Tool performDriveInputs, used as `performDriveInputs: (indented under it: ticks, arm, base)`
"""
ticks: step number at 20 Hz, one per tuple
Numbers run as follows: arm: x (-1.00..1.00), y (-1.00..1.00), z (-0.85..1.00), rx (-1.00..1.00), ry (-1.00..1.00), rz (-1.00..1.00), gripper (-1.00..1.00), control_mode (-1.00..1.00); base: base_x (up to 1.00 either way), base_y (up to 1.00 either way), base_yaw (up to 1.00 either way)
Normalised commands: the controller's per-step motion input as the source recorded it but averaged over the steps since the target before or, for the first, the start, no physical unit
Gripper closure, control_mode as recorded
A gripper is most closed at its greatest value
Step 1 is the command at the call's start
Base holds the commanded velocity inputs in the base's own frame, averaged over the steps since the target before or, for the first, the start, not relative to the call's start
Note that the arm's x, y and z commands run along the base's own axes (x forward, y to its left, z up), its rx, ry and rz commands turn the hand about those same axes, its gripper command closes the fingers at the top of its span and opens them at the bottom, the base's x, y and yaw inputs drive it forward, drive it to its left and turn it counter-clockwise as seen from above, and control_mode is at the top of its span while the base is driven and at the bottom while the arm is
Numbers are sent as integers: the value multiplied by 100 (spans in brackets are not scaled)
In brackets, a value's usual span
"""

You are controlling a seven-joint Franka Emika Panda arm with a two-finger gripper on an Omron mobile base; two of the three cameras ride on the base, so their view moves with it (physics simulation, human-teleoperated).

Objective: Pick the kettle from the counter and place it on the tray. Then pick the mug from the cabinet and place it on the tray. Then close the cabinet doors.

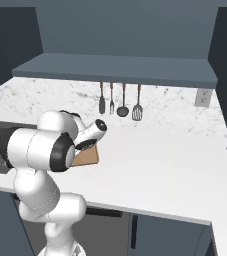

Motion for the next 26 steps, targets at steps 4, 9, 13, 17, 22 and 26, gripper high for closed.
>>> performDriveInputs:
  ticks: [4,9,13,17,22,26]
  arm:
    - [29,0,-26,0,0,4,100,-100]
    - [23,0,-20,0,0,5,100,-100]
    - [2,0,0,0,0,4,-100,-100]
    - [-2,0,12,0,0,0,-100,-100]
    - [-16,-1,32,0,0,2,-100,-100]
    - [-35,0,45,0,0,9,-100,-100]
  base:
    - [0,0,0]
    - [0,0,0]
    - [0,0,0]
    - [0,0,0]
    - [0,0,0]
    - [0,0,0]
